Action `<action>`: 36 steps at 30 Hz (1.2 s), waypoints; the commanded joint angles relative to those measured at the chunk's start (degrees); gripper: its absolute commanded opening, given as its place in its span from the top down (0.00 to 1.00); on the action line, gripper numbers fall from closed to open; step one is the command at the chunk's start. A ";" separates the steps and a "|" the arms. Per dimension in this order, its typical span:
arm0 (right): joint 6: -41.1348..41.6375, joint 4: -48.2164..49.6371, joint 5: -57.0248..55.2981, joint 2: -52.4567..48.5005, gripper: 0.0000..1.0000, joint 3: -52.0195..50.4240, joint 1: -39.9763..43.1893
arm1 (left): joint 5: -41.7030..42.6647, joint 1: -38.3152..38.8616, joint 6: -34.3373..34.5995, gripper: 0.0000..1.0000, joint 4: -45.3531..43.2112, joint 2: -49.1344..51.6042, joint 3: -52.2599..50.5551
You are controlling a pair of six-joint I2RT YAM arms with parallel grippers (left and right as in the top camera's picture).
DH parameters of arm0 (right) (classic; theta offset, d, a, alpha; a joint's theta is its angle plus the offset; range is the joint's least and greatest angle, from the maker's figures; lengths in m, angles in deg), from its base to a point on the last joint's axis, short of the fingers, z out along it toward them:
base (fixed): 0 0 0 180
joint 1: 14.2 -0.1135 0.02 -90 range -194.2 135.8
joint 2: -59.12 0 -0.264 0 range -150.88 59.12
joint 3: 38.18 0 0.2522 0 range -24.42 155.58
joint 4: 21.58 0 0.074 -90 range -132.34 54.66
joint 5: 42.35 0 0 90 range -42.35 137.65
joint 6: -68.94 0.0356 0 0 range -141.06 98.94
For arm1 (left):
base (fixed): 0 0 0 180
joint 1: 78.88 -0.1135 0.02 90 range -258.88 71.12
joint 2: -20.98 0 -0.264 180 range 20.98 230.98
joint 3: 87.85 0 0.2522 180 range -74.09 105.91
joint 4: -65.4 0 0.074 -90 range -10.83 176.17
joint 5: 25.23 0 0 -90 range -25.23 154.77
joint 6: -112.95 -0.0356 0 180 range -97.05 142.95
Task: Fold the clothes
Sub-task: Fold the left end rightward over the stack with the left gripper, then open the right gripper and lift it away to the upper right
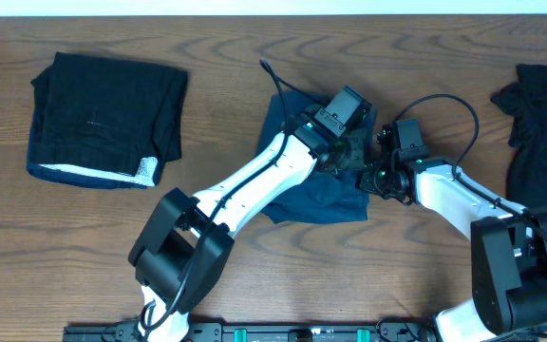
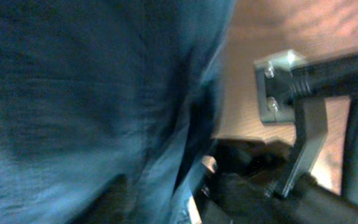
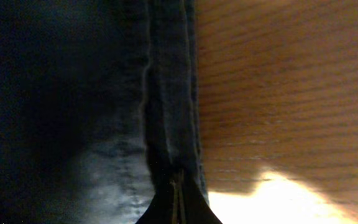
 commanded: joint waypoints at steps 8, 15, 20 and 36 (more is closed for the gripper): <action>-0.11 -8.81 0.35 0.46 0.95 1.40 3.13 | 6.25 -4.46 -9.22 0.36 2.29 -5.05 1.36; -11.74 -26.40 7.21 10.71 0.87 15.17 11.43 | 6.25 -8.66 -14.80 0.62 12.22 -5.03 -0.09; -15.54 -24.85 14.27 13.73 0.99 17.38 12.48 | 6.27 -8.24 -14.75 0.94 12.28 -4.92 -2.54; -19.65 1.81 18.49 -6.25 0.99 15.69 11.41 | 6.29 -2.08 -14.23 0.94 -0.22 -4.87 -14.29</action>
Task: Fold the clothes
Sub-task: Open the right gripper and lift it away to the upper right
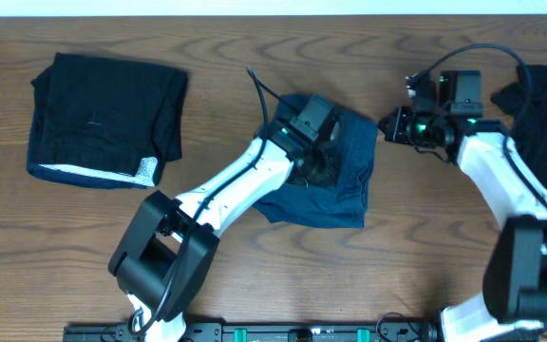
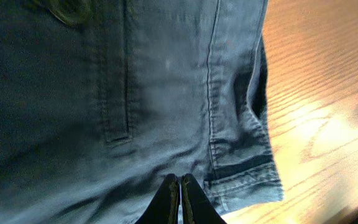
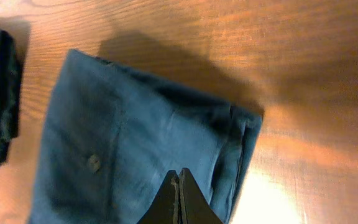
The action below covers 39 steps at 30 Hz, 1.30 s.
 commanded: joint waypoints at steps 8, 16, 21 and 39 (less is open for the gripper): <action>-3.89 8.31 -0.55 -14.67 0.99 -0.63 -0.52 | 0.37 4.57 1.20 0.94 -11.89 1.31 -11.47; -3.87 8.41 -5.70 -18.99 0.99 -0.63 -0.55 | 0.39 5.88 1.60 0.94 -13.88 3.82 -12.90; -3.89 9.05 -1.38 -16.37 0.97 0.81 0.07 | 0.57 5.70 -0.92 0.94 -14.01 0.24 -11.23; -3.23 -7.98 -0.66 6.36 0.01 3.48 8.26 | -9.57 5.66 -1.88 0.94 -8.68 -10.80 -10.32</action>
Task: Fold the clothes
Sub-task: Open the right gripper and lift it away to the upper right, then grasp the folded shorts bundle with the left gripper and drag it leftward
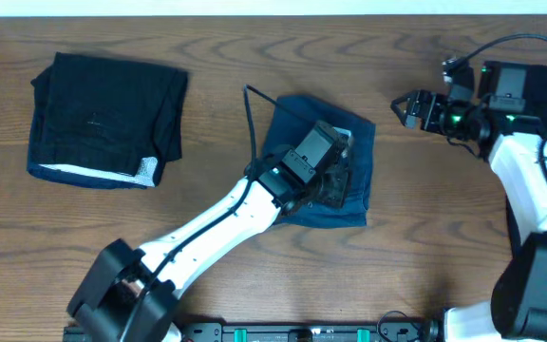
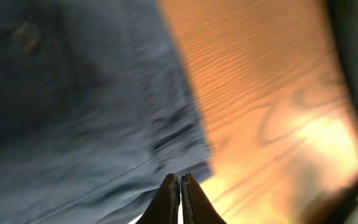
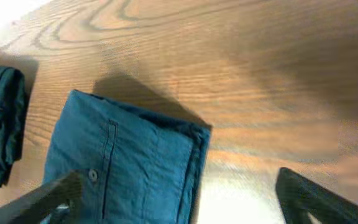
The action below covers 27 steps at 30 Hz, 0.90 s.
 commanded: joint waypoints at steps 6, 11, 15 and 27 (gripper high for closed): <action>0.00 -1.73 -4.13 -0.61 0.01 0.24 0.28 | 8.61 0.02 -0.24 0.94 -4.48 7.41 -0.22; 0.00 -2.14 -4.13 -0.61 0.01 0.24 0.28 | 11.93 0.02 1.53 0.94 -8.76 10.75 -0.22; 0.00 -2.14 -4.13 -0.61 0.01 0.24 0.28 | 17.51 0.09 2.10 0.94 -11.41 14.78 -0.22; 0.00 -2.14 -4.13 -0.61 0.01 0.24 0.28 | 23.78 -0.17 5.09 0.94 -13.66 24.06 -0.20</action>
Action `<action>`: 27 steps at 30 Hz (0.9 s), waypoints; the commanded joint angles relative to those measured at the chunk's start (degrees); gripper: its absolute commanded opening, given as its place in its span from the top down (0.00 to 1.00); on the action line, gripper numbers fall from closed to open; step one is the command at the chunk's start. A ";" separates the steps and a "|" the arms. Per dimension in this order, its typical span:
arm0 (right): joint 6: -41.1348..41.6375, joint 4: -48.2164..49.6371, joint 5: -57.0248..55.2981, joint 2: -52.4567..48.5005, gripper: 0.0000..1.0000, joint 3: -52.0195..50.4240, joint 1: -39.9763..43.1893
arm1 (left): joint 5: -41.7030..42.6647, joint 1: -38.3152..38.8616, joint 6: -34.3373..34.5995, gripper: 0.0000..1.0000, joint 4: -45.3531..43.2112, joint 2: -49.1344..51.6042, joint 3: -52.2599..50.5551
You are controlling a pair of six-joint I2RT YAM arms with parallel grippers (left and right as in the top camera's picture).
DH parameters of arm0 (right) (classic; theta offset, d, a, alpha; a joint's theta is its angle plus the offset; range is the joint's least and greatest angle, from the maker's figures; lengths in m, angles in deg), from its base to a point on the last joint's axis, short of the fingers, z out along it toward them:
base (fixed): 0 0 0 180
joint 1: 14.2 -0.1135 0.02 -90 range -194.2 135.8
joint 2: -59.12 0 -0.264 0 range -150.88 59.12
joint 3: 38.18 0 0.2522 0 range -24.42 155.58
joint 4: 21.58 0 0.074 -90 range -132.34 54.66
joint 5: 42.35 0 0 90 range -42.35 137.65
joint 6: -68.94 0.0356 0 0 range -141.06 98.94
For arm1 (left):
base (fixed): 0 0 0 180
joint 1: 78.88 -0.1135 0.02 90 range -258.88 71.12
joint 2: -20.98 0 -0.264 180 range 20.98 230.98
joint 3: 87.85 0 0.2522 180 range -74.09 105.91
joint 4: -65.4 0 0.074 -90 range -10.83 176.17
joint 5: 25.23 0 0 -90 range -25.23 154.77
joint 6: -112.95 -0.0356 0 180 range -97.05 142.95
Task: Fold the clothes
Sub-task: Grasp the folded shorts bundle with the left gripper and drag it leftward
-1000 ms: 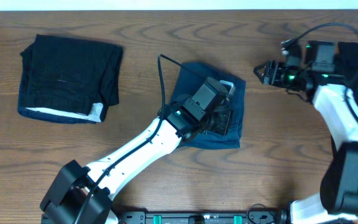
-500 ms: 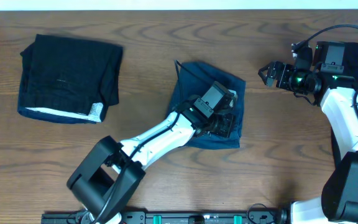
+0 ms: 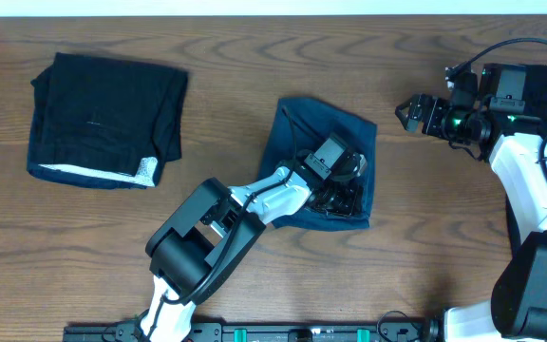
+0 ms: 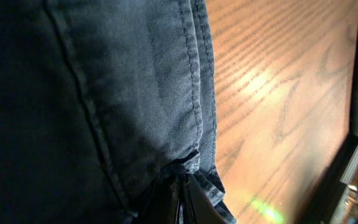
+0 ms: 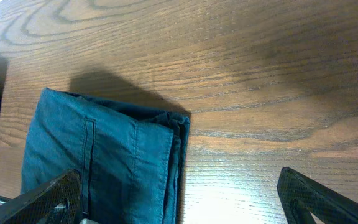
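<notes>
A blue garment [image 3: 316, 142] lies folded into a rough rectangle in the middle of the table, also seen in the right wrist view [image 5: 104, 162]. My left gripper [image 3: 346, 195] rests on its lower right part. In the left wrist view the left gripper [image 4: 182, 190] is shut, with the stitched hem [image 4: 194, 112] puckered at its tips. My right gripper [image 3: 408, 112] hangs open to the garment's right, over bare wood, its fingers [image 5: 48, 196] spread wide apart.
A folded black garment [image 3: 103, 119] lies at the far left. A dark pile of clothes sits at the right edge, behind the right arm. Bare wooden table [image 3: 425, 247] shows in front and to the right of the blue garment.
My left gripper has shifted slightly down and right on the blue garment and now pinches its hem. The right gripper stays open in nearly the same place.
Both grippers were first at the crumpled garment's right side, the right one shut on its hem. Then the garment lay folded over, with the right gripper shut and withdrawn to the upper right. Later the right gripper stood open; the left stayed shut over the lower right corner.
</notes>
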 commanded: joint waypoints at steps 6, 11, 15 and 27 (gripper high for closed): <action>0.00 -0.07 -0.20 -0.37 0.01 0.26 0.22 | 1.66 -1.95 -1.90 0.94 2.69 -7.63 -0.87; -0.02 -0.07 -0.20 -0.37 0.01 0.26 0.22 | 1.66 -6.95 -1.84 0.94 8.52 -16.39 -0.90; 0.00 -0.07 -0.20 -0.37 0.01 0.26 0.22 | 0.74 -10.80 -1.86 0.94 17.97 -18.67 -0.90; 0.00 -0.09 -0.20 -0.37 0.01 0.26 0.22 | -7.17 -11.82 -1.20 0.94 25.24 -15.06 -7.67</action>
